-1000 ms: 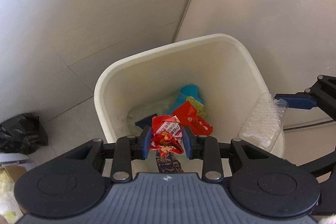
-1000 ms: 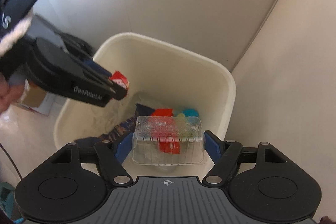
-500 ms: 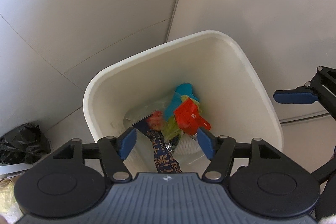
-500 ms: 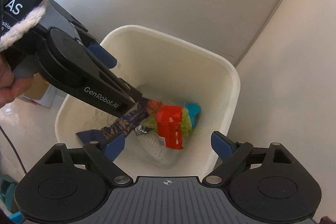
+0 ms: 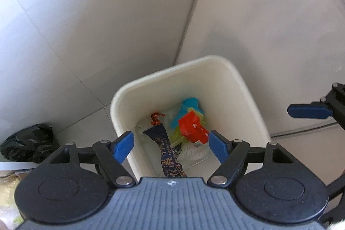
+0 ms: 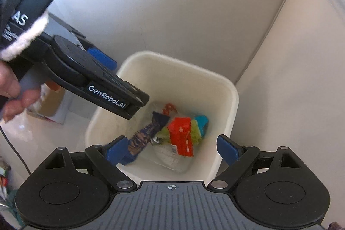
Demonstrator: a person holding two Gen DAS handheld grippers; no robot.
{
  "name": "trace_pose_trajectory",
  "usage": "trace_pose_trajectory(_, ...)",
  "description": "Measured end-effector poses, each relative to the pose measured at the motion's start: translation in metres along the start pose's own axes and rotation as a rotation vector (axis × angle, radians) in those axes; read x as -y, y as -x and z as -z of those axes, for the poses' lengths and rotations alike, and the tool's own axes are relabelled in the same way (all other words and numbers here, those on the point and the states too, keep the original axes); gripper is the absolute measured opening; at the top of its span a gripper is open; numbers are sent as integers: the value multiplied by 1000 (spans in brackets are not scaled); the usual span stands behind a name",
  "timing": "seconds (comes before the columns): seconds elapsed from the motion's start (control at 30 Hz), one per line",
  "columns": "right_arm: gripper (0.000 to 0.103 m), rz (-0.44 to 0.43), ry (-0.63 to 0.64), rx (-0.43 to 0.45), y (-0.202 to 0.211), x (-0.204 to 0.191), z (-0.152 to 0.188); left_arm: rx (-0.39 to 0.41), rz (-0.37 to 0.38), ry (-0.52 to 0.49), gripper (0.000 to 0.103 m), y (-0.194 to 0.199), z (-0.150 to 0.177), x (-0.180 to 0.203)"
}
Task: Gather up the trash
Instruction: 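Open both tools to drop the red wrapper and clear tray into the bin, then raise both open tools from the bin back toward the counter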
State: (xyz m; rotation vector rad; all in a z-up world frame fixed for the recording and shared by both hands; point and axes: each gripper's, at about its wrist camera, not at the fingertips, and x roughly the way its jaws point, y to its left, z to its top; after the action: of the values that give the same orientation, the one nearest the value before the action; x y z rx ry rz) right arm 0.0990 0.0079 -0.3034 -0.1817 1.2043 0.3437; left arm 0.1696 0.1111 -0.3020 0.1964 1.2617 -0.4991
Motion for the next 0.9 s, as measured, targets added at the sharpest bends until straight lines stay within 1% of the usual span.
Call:
trace_pose_trajectory(0.07,91,-2,-7,28,20,-1,-5,28,-1,9,81,19,-1,0)
trace_pose_trajectory(0.13,91,-9,-7,55,40,0,-9,55,-25,0,83,37,-2,2)
trace_pose_trajectory(0.27,91,16,53,118,76,-4,-22,96,-61,-19,86,70,-6,4)
trace_pose_trajectory(0.33,91,20,60,153,94,-5,-27,121,-66,-9,91,87,-7,2)
trace_pose_trajectory(0.47,92,-2,10,209,127,-2,-34,155,-82,12,94,119,-9,-1)
trace_pose_trajectory(0.57,95,-24,-52,242,151,-1,-36,181,-106,30,95,138,-8,-2)
trace_pose_trajectory(0.63,96,-44,-55,257,167,-3,-36,203,-117,50,96,151,-6,-1)
trace_pose_trajectory(0.77,96,-15,-7,322,206,-11,-38,256,-109,107,97,175,1,-1)
trace_pose_trajectory(0.83,99,7,17,367,221,-12,-36,284,-111,130,98,189,4,2)
trace_pose_trajectory(0.9,100,32,31,409,232,-11,-34,304,-107,146,98,204,6,4)
